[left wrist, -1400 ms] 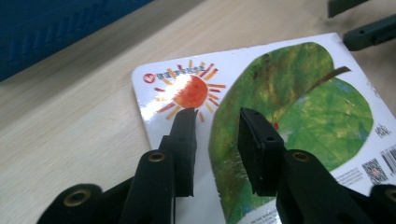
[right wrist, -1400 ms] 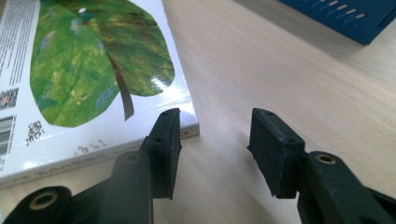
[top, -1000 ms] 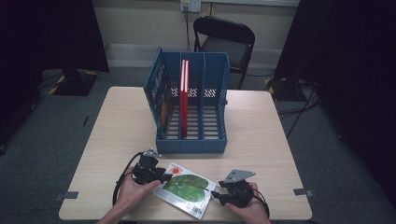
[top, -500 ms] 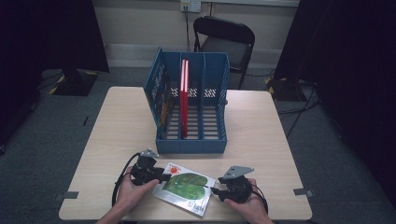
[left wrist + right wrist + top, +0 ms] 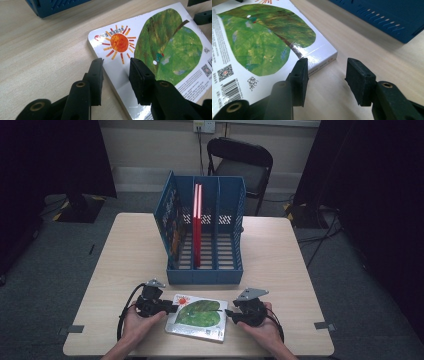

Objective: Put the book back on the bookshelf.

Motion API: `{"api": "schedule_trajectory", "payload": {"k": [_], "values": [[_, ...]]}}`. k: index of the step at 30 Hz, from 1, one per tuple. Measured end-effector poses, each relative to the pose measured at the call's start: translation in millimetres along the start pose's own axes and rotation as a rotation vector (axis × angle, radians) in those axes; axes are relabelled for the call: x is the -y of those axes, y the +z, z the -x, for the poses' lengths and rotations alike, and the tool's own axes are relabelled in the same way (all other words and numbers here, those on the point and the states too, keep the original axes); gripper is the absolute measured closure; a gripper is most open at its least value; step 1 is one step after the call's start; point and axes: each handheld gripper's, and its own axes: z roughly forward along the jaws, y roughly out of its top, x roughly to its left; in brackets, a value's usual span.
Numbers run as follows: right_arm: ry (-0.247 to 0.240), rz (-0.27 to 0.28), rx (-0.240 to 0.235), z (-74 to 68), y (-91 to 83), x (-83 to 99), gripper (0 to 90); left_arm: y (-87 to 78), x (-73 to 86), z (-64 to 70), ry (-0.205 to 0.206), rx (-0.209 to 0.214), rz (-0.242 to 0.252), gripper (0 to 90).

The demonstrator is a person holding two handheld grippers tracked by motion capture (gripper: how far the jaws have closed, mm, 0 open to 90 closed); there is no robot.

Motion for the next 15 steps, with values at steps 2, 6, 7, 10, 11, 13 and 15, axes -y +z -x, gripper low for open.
{"api": "schedule_trajectory", "payload": {"k": [2,6,7,10,11,13,15], "values": [[0.001,0.006,0.008,1.2,2.4,-1.7,53.8,1.3,0.5,-1.0,-0.012,-0.001,0.004,59.2],[0.010,0.000,0.036,3.6,7.8,-0.8,54.2,2.0,-0.8,-2.8,-0.023,-0.024,0.019,54.9],[0.011,0.002,0.038,3.8,7.2,-0.6,53.1,1.6,-0.5,-4.0,-0.022,-0.024,0.022,55.2],[0.021,0.033,0.031,4.5,2.1,-1.9,52.1,1.4,0.3,-6.0,-0.026,-0.013,0.035,52.8],[0.023,0.039,0.024,4.2,1.0,-2.1,51.7,2.0,0.0,-6.0,-0.028,-0.015,0.039,51.3],[0.020,0.044,0.008,1.2,0.0,-2.0,50.3,3.3,0.1,-4.3,-0.018,-0.022,0.047,50.3],[0.015,0.045,-0.009,-2.2,0.5,-1.4,49.7,4.6,0.1,-2.9,-0.017,-0.024,0.056,49.0]]}}
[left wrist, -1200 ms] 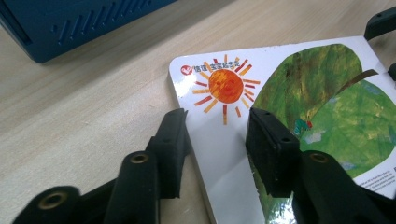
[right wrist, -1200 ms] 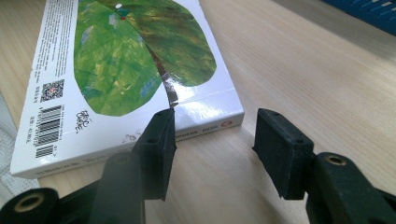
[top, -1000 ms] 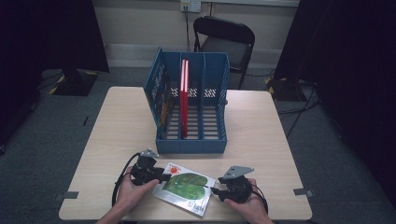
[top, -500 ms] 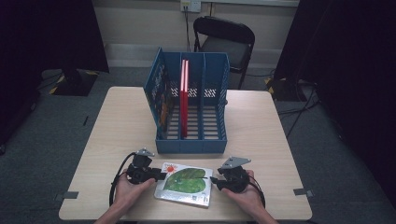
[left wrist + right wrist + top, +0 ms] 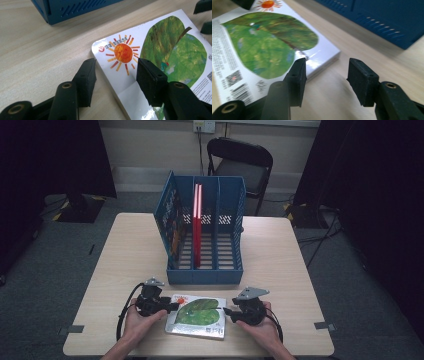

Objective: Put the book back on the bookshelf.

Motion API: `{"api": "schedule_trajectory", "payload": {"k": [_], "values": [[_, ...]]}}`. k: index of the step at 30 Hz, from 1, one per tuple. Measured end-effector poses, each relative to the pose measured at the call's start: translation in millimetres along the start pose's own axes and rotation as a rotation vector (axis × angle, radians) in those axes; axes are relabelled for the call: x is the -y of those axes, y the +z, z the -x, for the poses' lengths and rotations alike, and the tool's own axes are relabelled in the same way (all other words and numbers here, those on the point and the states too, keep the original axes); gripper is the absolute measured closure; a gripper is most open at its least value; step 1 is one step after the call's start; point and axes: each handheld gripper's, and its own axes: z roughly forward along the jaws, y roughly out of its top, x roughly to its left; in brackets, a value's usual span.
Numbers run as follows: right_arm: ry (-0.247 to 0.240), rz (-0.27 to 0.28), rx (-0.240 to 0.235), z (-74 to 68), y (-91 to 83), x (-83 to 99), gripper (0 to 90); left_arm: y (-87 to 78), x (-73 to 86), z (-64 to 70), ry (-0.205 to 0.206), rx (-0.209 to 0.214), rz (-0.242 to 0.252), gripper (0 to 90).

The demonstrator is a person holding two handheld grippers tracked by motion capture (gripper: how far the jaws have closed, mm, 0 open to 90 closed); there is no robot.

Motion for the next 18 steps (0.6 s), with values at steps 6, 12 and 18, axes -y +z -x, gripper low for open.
{"api": "schedule_trajectory", "payload": {"k": [6,12,18], "values": [[-0.008,0.001,-0.050,-8.6,-1.4,0.9,45.8,3.8,-1.7,2.0,0.017,-0.008,0.015,42.4],[0.010,-0.008,-0.100,-8.9,3.2,3.0,41.4,4.3,-2.0,1.7,-0.003,0.014,0.016,40.4],[0.016,-0.012,-0.131,-9.1,5.2,3.3,40.2,2.5,-2.0,0.2,-0.038,0.045,0.004,40.0]]}}
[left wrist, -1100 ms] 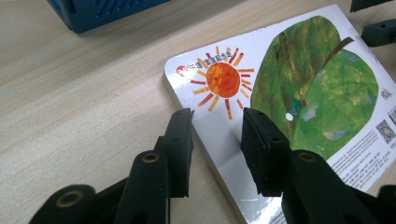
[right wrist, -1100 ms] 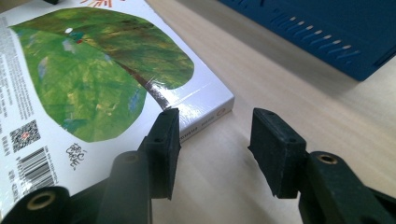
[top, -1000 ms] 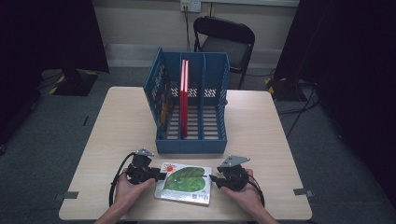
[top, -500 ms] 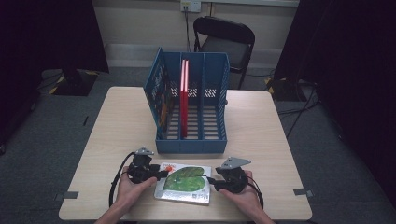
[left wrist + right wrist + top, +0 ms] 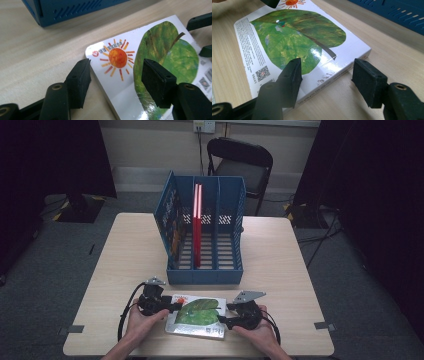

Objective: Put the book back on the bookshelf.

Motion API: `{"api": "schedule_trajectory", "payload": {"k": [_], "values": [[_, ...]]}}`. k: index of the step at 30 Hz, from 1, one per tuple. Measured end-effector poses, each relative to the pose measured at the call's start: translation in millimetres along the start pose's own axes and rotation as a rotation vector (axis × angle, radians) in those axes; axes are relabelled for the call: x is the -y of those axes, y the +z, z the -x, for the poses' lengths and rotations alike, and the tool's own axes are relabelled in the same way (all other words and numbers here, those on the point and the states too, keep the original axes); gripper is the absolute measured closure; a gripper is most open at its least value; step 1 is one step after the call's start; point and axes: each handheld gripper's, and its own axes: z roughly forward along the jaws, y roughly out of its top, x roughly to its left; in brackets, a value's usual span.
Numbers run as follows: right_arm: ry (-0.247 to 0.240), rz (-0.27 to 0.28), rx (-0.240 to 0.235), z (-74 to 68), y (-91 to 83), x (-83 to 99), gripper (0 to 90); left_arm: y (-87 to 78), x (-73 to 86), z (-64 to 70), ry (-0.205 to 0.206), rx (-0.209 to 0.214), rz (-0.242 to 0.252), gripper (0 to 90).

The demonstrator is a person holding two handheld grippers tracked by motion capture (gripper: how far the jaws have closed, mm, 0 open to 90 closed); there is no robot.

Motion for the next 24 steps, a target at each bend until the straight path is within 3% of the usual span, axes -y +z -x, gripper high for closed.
{"api": "schedule_trajectory", "payload": {"k": [17,20,24], "values": [[0.005,0.002,-0.015,-0.1,1.3,1.7,35.8,-12.1,3.4,-5.6,-0.078,0.112,0.057,46.3],[0.009,0.002,-0.015,0.1,0.9,1.9,35.7,-16.1,3.1,-3.0,-0.058,0.107,0.082,47.5],[0.008,0.001,-0.015,0.0,0.3,2.1,35.4,-17.3,2.9,-1.4,-0.068,0.113,0.090,46.9]]}}
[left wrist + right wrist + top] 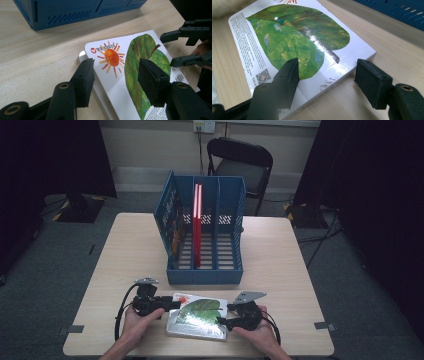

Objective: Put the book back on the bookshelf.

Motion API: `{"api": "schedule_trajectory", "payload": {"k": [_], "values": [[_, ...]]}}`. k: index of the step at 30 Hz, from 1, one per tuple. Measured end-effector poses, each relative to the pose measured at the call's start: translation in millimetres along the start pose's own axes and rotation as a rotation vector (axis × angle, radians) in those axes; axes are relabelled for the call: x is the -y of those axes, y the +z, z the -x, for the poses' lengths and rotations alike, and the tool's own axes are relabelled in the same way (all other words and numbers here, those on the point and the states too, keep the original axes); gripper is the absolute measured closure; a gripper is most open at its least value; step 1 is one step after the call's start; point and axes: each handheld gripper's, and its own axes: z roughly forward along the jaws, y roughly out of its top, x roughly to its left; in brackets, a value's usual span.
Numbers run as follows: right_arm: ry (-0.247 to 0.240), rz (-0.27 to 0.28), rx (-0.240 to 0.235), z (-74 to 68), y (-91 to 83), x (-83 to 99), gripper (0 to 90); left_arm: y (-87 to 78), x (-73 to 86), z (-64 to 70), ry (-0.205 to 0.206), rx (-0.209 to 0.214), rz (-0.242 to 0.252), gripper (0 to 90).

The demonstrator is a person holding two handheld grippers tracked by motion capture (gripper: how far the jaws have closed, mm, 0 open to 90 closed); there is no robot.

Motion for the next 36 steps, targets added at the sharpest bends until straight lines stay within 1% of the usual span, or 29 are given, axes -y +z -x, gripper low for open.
{"api": "schedule_trajectory", "payload": {"k": [2,3,4,5,6,7,8,12,14,16,18,20,21,24,26,27,28,31,33,36], "values": [[-0.001,0.000,0.001,-0.1,-0.4,0.1,34.9,-1.1,0.0,0.0,-0.003,0.011,0.004,47.3],[-0.002,0.001,0.002,-0.1,-0.7,0.3,34.7,-2.2,0.0,-0.2,-0.010,0.021,0.001,48.6],[-0.003,0.003,0.002,0.2,-0.8,0.5,34.5,-3.1,0.2,-1.1,-0.021,0.036,0.011,48.8],[-0.001,0.003,0.002,0.4,-1.0,0.6,34.4,-4.2,0.6,-0.9,-0.027,0.042,0.017,49.0],[0.001,0.003,0.000,0.8,-1.3,0.7,34.3,-4.6,0.4,-0.6,-0.021,0.043,0.016,49.5],[0.001,0.003,0.001,0.7,-1.3,0.8,34.2,-4.7,0.4,-0.2,-0.024,0.049,0.018,49.3],[0.001,0.005,0.003,0.6,-1.4,0.9,34.0,-4.6,0.5,0.1,-0.034,0.052,0.022,49.4],[0.003,0.005,0.003,0.6,-1.8,1.0,34.0,-5.1,-0.1,0.0,-0.033,0.060,0.029,49.0],[0.001,0.002,0.001,0.4,-2.7,1.0,33.4,-4.6,-0.7,0.8,-0.042,0.071,0.034,48.5],[-0.005,-0.015,-0.014,-0.6,-3.6,1.1,28.1,-4.0,-1.4,1.4,-0.031,0.069,0.037,48.7],[-0.018,-0.024,-0.019,-2.6,-4.5,2.4,25.1,-2.9,-1.9,2.1,-0.028,0.067,0.036,48.6],[-0.025,-0.031,-0.027,-3.6,-5.4,3.2,23.0,-2.6,-2.4,2.9,-0.033,0.075,0.043,48.7],[-0.031,-0.034,-0.028,-3.9,-5.8,3.5,22.6,-2.8,-2.8,3.3,-0.032,0.079,0.042,48.9],[-0.028,-0.032,-0.029,-4.3,-6.6,4.6,22.5,-3.0,-2.3,4.0,-0.043,0.081,0.048,49.0],[-0.025,-0.031,-0.029,-4.2,-6.6,4.7,22.4,-3.3,-1.3,3.8,-0.047,0.086,0.041,49.0],[-0.025,-0.029,-0.029,-4.1,-6.5,4.8,22.4,-4.0,-0.1,2.5,-0.067,0.101,0.043,49.0],[-0.025,-0.028,-0.029,-3.9,-6.4,5.0,22.4,-5.1,1.0,2.1,-0.077,0.110,0.050,49.3],[-0.020,-0.024,-0.027,-3.1,-6.4,5.0,22.5,-7.0,2.7,4.4,-0.070,0.113,0.046,49.8],[-0.016,-0.022,-0.026,-3.1,-6.1,4.9,22.4,-7.1,2.7,3.4,-0.085,0.123,0.053,49.7],[-0.017,-0.023,-0.024,-3.4,-6.3,4.8,22.3,-6.1,1.5,2.4,-0.071,0.110,0.045,49.5]]}}
